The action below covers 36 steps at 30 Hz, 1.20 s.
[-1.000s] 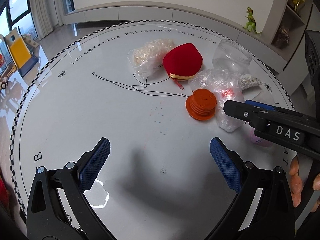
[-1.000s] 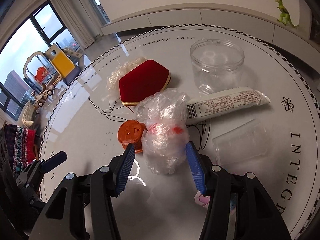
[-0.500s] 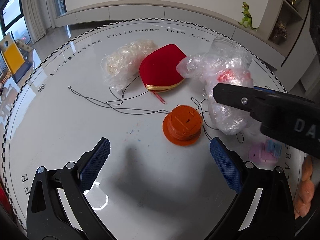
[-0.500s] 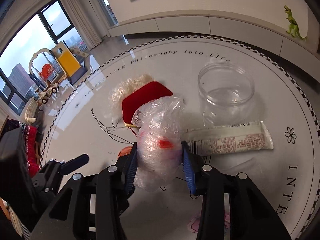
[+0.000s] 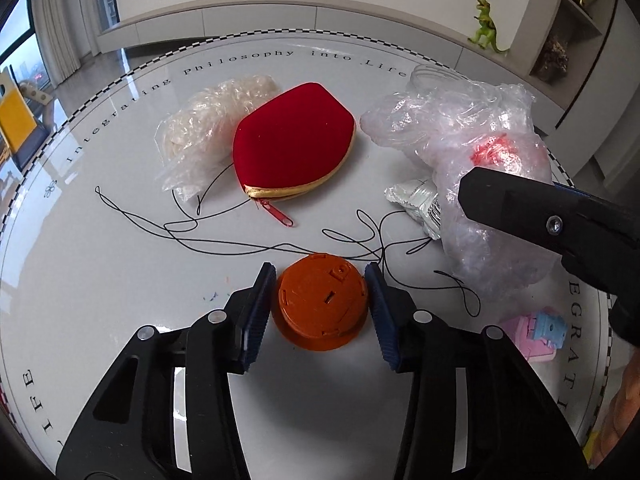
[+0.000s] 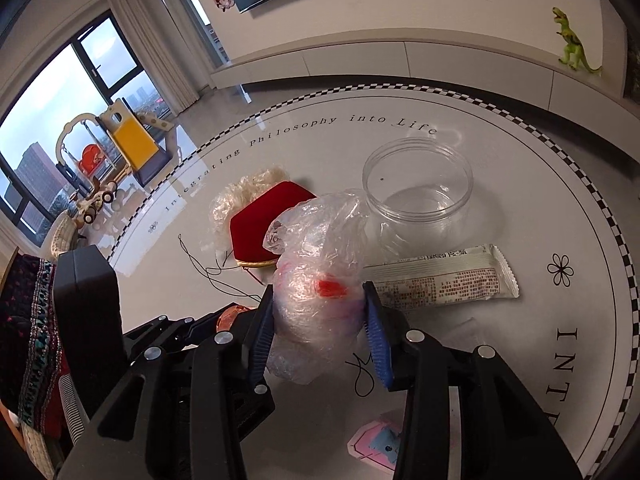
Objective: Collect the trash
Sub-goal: 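Grasp the orange round lid with the left gripper while the right gripper grasps the clear plastic bag, then carry the orange lid and plastic bag over the bin and release both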
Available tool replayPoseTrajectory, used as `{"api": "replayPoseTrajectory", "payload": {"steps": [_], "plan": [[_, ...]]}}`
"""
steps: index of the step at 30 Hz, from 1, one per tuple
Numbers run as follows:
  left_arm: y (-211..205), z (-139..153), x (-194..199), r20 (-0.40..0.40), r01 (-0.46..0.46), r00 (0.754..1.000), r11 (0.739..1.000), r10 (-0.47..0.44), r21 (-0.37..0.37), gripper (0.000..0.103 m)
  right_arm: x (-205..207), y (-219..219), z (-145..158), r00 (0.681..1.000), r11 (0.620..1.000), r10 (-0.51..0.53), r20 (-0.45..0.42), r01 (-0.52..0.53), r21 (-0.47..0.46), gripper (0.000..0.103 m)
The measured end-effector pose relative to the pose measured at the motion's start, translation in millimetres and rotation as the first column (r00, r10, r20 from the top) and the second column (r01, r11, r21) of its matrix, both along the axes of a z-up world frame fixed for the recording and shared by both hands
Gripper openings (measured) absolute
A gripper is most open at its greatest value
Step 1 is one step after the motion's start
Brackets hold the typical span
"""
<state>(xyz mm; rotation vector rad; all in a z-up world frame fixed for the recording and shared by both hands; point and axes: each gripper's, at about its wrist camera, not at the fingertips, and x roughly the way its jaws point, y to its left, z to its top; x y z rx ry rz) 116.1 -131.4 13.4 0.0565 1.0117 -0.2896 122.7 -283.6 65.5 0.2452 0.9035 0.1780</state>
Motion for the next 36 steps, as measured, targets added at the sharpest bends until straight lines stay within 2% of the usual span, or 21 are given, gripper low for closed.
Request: {"api": "replayPoseTrajectory", "payload": {"steps": [7, 16, 27, 36], "plan": [[16, 15, -32, 0.011, 0.006, 1.0, 1.0, -0.006, 0.008, 0.046, -18, 12, 11, 1.0, 1.0, 0.008, 0.004, -0.008, 0.007, 0.044], [63, 40, -83, 0.053, -0.037, 0.998, 0.999, 0.037, -0.009, 0.046, -60, 49, 21, 0.999, 0.998, 0.053, 0.004, -0.053, 0.015, 0.044], [135, 51, -143, 0.081, -0.154, 0.984, 0.988, 0.156, -0.03, 0.046, -106, 123, 17, 0.987, 0.987, 0.157, -0.026, -0.156, 0.03, 0.043], [203, 51, -202, 0.088, -0.284, 0.954, 0.958, 0.286, -0.034, 0.046, -137, 204, 19, 0.957, 0.957, 0.289, -0.029, -0.288, 0.025, 0.044]]}}
